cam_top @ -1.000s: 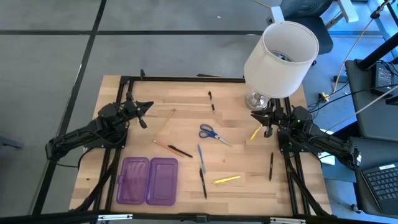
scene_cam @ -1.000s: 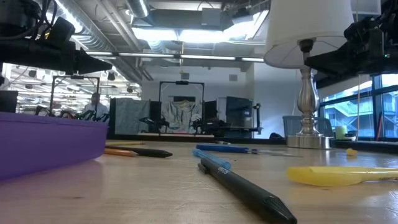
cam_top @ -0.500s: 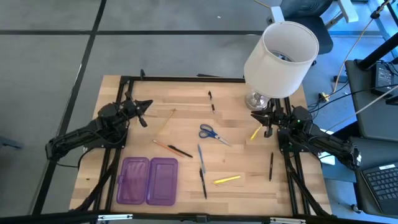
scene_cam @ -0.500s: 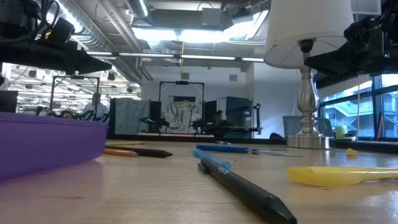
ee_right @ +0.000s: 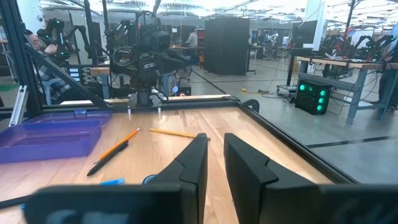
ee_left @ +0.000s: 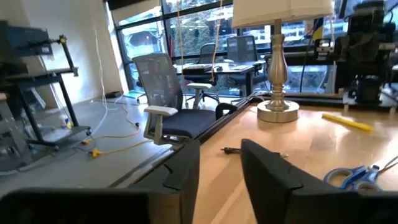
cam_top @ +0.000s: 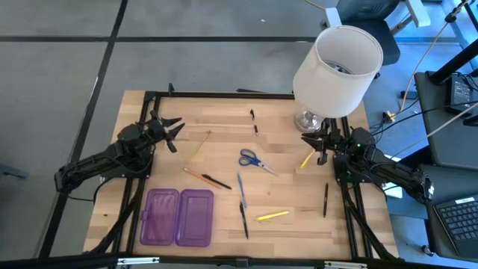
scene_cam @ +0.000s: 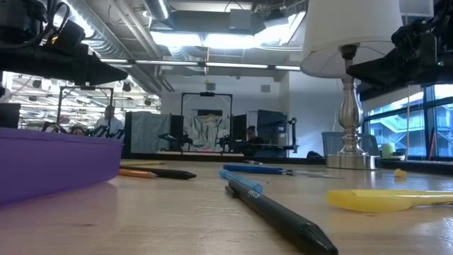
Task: Pick & place school supplies into a supply box
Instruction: Put the yellow pencil into the violet box
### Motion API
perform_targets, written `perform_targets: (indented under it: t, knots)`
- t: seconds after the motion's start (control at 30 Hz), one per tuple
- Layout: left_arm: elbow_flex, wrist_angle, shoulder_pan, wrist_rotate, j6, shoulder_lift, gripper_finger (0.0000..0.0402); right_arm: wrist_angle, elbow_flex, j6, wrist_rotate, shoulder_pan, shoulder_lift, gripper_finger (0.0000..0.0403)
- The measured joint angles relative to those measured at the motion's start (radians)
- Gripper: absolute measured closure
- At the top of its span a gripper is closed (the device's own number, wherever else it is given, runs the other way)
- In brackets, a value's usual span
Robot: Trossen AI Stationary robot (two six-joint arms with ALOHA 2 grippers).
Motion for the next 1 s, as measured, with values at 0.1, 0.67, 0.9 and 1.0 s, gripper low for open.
perform_targets:
  t: [0.1, 0.67, 0.9, 1.0]
  knots:
    - [0.0, 0.0, 0.0, 0.001, -0.067, 0.0, 0.0266, 0.0, 0.0, 0.0, 0.0, 0.0, 0.0, 0.0343]
    - [0.229, 0.046, -0.002, -0.026, -0.303, 0.5, 0.0289, 0.0, 0.0, -0.007, 0.111, 0.0, 0.0, 0.0343]
    - [0.457, -0.13, 0.002, 0.045, -0.305, 0.869, 0.0297, -0.002, 0.0, -0.003, 0.168, 0.0, 0.0, 0.0343]
    - [0.522, -0.153, 0.002, 0.095, -0.339, 0.985, 0.0297, -0.002, 0.0, -0.003, 0.168, 0.0, 0.0, 0.0343]
